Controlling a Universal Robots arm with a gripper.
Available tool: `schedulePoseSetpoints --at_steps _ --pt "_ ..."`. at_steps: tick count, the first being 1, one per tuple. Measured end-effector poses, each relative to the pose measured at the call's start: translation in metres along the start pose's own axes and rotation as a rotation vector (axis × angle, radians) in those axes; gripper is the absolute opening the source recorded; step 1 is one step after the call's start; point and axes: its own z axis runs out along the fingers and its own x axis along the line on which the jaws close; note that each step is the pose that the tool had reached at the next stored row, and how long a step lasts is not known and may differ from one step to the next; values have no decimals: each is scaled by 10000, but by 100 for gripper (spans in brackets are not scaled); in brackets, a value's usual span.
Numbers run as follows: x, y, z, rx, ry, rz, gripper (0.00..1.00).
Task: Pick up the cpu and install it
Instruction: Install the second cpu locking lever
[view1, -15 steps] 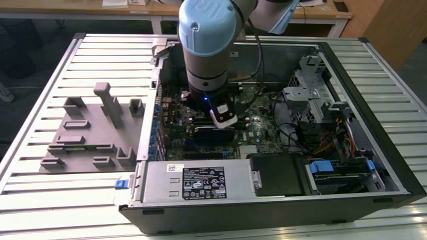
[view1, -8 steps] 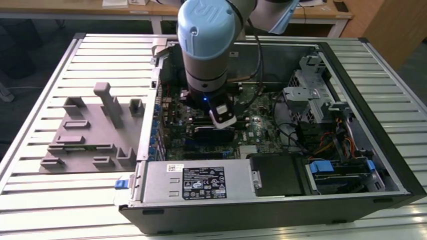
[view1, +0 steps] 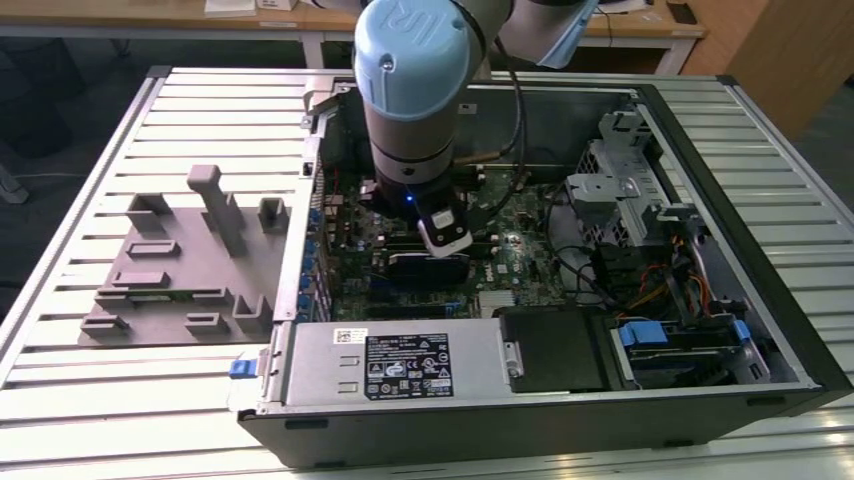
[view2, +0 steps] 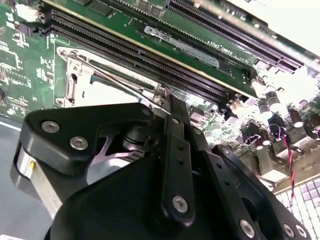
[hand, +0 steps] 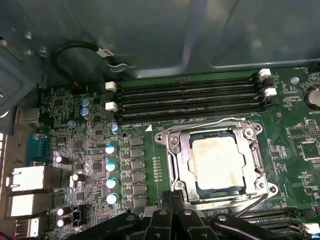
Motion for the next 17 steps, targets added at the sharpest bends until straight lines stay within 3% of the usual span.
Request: schedulePoseSetpoints --at_steps 5,17 --pt "-1 32 -99 1 0 0 11" --pt "-3 140 -434 0 -5 -2 11"
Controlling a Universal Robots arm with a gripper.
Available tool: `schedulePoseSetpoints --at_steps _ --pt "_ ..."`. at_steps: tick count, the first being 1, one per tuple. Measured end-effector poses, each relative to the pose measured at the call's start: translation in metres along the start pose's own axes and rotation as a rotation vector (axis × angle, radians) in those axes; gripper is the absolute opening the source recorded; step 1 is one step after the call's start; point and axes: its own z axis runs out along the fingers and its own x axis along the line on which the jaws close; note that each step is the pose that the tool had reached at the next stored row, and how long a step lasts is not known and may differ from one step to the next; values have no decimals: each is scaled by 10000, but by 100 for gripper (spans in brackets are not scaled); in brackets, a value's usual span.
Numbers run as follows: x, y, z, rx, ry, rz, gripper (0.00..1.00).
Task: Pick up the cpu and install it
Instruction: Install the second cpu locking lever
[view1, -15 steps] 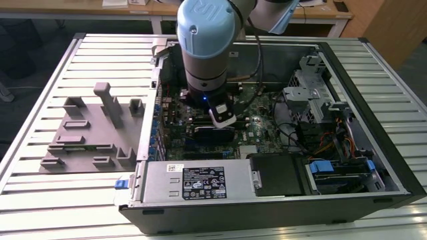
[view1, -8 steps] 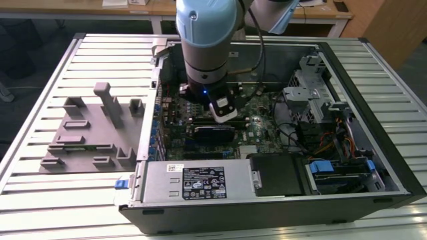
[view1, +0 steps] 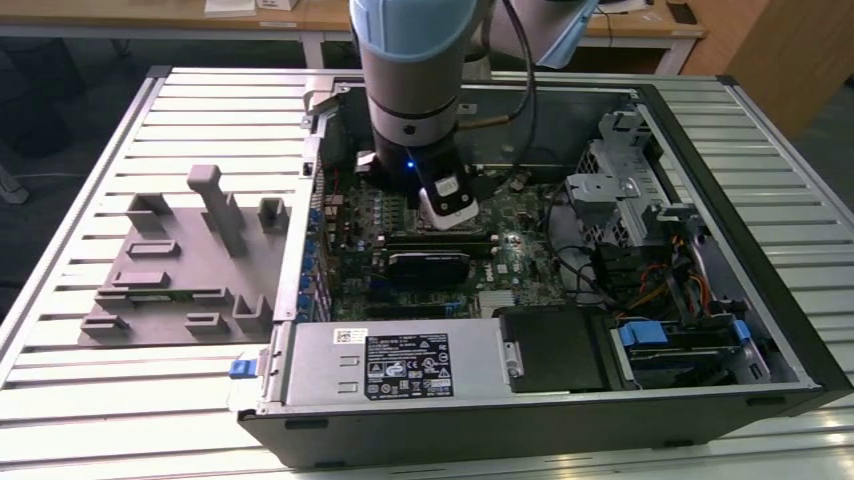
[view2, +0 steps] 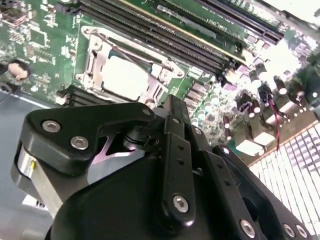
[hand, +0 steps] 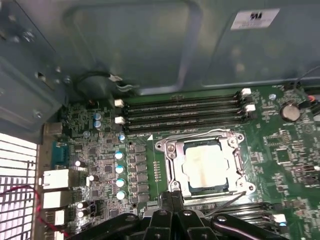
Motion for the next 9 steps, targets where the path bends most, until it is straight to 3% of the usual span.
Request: schedulePoseSetpoints --at_steps 5,9 --pt "-10 16 -45 57 -12 5 11" --pt "-64 30 -64 251 -49 43 11"
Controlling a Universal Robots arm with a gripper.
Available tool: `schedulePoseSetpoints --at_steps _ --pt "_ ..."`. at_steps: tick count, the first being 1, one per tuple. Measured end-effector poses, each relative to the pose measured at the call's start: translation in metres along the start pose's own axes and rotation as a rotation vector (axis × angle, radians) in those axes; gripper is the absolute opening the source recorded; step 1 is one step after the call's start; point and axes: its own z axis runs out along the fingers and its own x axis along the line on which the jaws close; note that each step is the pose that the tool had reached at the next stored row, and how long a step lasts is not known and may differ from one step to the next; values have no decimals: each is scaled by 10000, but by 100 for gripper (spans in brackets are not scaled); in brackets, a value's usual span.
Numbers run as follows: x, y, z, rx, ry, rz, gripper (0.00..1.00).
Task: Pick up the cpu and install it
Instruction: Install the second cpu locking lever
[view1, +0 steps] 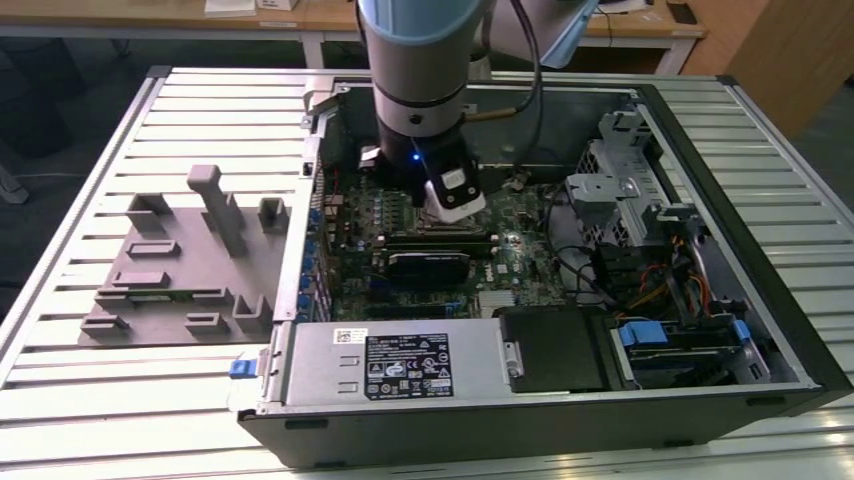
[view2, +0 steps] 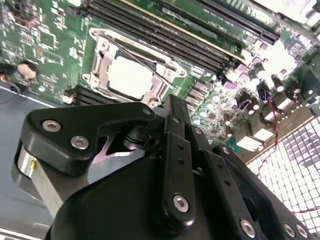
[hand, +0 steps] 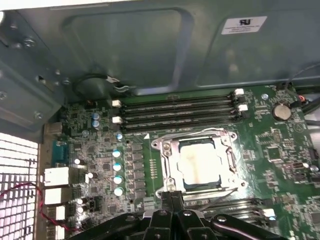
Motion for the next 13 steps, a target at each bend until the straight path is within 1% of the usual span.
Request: schedulePoseSetpoints --at_steps 1,5,6,8,13 --pt "-20 3 -1 54 -9 12 11" --pt "-102 15 2 314 -41 52 11" --pt "-122 17 3 366 -46 63 11" --pt "-161 22 5 436 -49 81 11" --pt "-223 27 17 549 -33 145 11"
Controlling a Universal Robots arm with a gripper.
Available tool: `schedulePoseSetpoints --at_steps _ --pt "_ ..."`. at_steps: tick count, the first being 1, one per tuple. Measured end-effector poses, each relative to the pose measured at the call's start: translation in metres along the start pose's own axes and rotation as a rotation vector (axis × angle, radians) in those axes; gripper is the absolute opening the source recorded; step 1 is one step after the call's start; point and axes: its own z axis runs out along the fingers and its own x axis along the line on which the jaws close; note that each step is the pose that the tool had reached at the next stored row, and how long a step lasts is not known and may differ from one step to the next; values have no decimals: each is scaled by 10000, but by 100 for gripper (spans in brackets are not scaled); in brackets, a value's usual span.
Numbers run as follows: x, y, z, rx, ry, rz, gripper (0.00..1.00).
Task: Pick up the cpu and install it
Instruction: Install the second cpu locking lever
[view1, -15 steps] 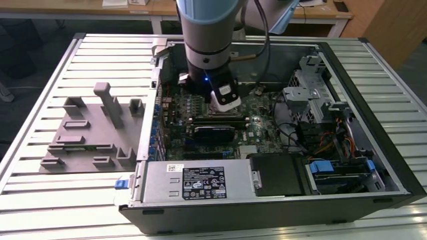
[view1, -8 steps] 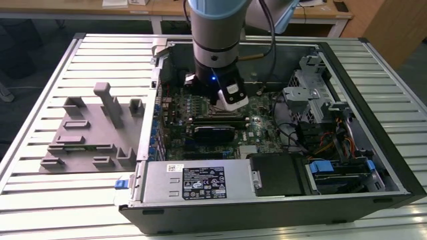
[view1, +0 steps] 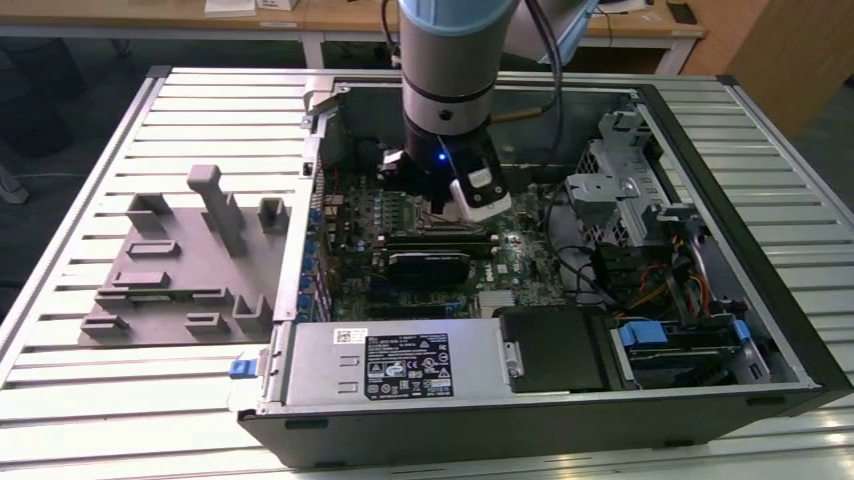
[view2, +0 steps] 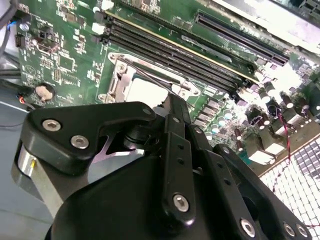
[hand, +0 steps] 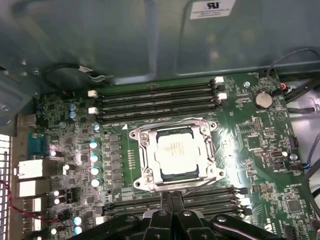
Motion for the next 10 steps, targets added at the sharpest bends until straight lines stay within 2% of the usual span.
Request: schedulePoseSetpoints --at_steps 4,10 --pt "-15 -3 26 90 15 35 11" --pt "-13 -26 118 105 59 48 11"
